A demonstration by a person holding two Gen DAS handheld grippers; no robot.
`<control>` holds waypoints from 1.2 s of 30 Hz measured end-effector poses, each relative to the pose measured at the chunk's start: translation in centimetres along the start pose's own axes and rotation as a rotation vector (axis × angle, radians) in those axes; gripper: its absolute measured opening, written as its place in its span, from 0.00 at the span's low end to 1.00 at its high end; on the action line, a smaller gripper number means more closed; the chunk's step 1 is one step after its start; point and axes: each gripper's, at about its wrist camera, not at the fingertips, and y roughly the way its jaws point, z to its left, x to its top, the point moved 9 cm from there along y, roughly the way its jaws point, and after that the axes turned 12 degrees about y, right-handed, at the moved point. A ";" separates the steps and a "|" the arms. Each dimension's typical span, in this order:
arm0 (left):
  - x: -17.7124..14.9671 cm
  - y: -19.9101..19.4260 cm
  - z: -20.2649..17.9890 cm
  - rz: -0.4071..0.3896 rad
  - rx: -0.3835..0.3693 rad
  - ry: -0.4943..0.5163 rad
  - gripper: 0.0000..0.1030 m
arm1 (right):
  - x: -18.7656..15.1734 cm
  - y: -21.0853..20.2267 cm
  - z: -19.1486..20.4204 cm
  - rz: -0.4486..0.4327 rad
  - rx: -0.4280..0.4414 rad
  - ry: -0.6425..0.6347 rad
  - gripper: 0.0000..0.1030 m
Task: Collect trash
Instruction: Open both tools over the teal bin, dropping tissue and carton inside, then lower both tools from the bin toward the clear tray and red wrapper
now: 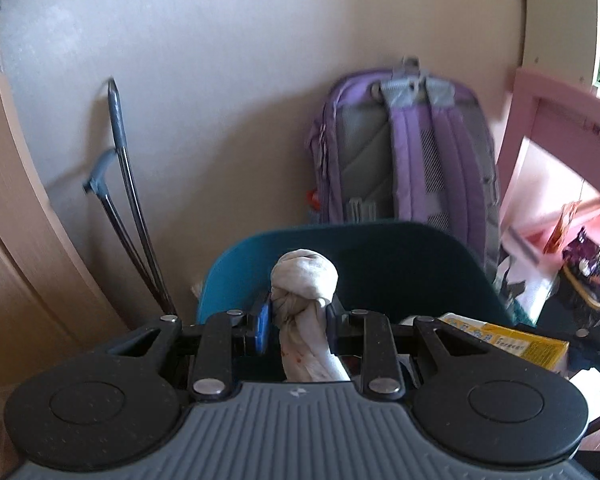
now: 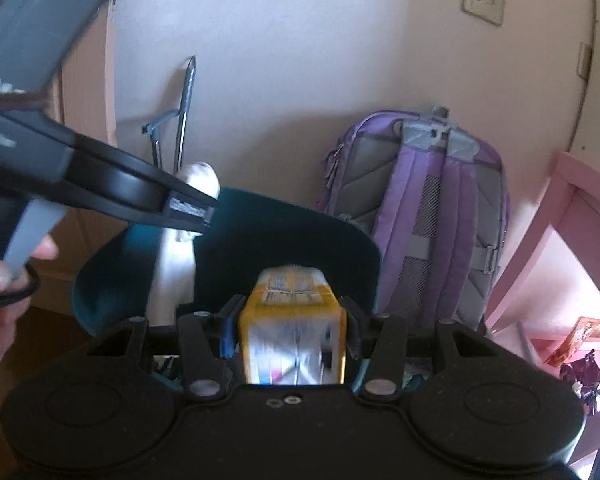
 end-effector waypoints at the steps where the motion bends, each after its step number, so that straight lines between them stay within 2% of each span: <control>1: -0.2 0.5 -0.1 0.015 -0.004 0.003 0.26 | -0.1 0.3 0.1 0.004 0.000 0.001 0.47; 3: -0.9 1.6 -0.3 0.058 -0.021 0.008 0.26 | -0.6 0.9 0.3 0.026 0.009 -0.003 0.48; 8: -1.9 2.7 -0.5 0.109 -0.036 -0.006 0.27 | -1.4 1.3 0.8 0.038 0.016 -0.009 0.48; 11: -2.5 2.7 -0.6 0.126 -0.044 -0.019 0.32 | -1.4 1.3 1.0 0.036 0.013 -0.007 0.51; 12: -2.6 2.6 -0.6 0.127 -0.046 -0.026 0.40 | -1.4 1.2 1.1 0.036 0.018 -0.008 0.51; 13: -2.7 2.4 -0.6 0.120 -0.049 -0.031 0.53 | -1.3 1.2 1.1 0.032 0.019 -0.007 0.52; 15: -2.7 1.6 -0.6 0.093 -0.045 -0.028 0.67 | -1.2 0.9 1.3 0.020 0.022 -0.004 0.53; 22: -2.7 -1.6 -0.7 0.052 -0.038 -0.010 0.69 | -1.1 -0.6 2.3 -0.006 0.036 -0.012 0.55; 25: -2.8 -3.7 -0.7 0.025 -0.036 -0.003 0.75 | -1.2 -2.3 2.5 -0.020 0.042 -0.019 0.56; 36: -5.2 -11.6 -1.0 -0.024 -0.062 -0.030 0.77 | -2.3 -10.0 2.7 -0.057 0.075 -0.011 0.57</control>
